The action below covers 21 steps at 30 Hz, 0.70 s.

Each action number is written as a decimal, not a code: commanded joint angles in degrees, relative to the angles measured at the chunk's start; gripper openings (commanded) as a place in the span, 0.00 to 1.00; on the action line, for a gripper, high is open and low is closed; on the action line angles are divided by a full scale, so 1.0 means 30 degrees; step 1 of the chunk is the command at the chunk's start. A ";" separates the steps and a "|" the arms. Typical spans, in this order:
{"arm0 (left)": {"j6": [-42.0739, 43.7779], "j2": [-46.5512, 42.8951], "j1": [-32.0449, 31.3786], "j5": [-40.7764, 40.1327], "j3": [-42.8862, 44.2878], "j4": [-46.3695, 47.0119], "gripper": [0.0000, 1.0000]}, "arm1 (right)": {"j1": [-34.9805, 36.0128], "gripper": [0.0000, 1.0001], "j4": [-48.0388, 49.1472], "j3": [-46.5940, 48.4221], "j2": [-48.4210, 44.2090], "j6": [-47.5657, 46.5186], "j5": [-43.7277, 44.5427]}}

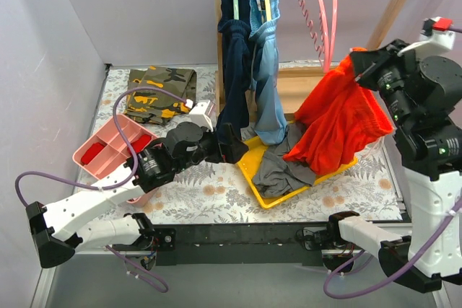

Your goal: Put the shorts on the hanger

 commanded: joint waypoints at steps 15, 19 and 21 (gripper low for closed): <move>0.1013 -0.0620 0.1852 -0.2170 0.1967 -0.4109 0.93 | 1.7191 0.01 0.5087 -1.5770 -0.0684 0.4845 0.0209; 0.2683 0.1397 0.1853 0.0436 0.1148 -0.3059 0.84 | 1.8105 0.21 0.4323 -1.8319 -0.1788 0.6570 0.1349; 0.3095 0.1987 0.1852 0.1636 0.0766 -0.2384 0.80 | 1.8135 0.39 0.3737 -1.9054 -0.2816 0.7100 0.2288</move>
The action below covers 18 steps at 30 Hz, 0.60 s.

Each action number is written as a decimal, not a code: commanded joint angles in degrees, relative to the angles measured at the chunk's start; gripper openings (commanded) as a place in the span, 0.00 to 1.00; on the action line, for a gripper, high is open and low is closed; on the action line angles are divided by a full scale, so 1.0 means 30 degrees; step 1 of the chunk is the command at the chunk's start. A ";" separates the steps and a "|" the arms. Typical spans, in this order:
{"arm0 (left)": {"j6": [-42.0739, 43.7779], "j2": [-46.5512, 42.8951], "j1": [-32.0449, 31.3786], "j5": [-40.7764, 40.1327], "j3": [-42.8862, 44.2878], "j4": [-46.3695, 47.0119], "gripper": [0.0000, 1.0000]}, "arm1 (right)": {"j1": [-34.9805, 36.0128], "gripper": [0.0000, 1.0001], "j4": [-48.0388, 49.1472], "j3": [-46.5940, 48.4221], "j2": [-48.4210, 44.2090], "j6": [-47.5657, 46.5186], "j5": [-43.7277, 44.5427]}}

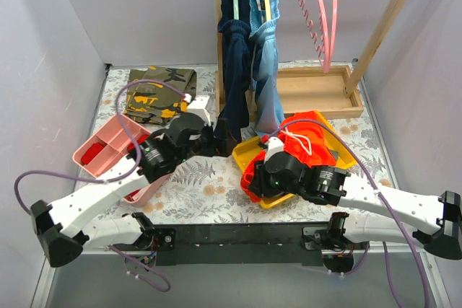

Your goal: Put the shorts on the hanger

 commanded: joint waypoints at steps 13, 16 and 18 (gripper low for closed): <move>0.3214 0.6727 -0.0079 0.7028 -0.0905 0.4354 0.69 | 0.0059 0.51 -0.5085 -0.1147 -0.4943 0.4829 0.8319; 0.3360 0.8075 -0.0079 0.7200 -0.0700 0.4880 0.65 | 0.0088 0.55 -0.4590 -0.1090 -0.4445 0.5036 0.9228; 0.3361 0.8342 -0.0137 0.7844 -0.0641 0.5145 0.63 | 0.0059 0.61 -0.4412 -0.0886 -0.3891 0.5036 0.9842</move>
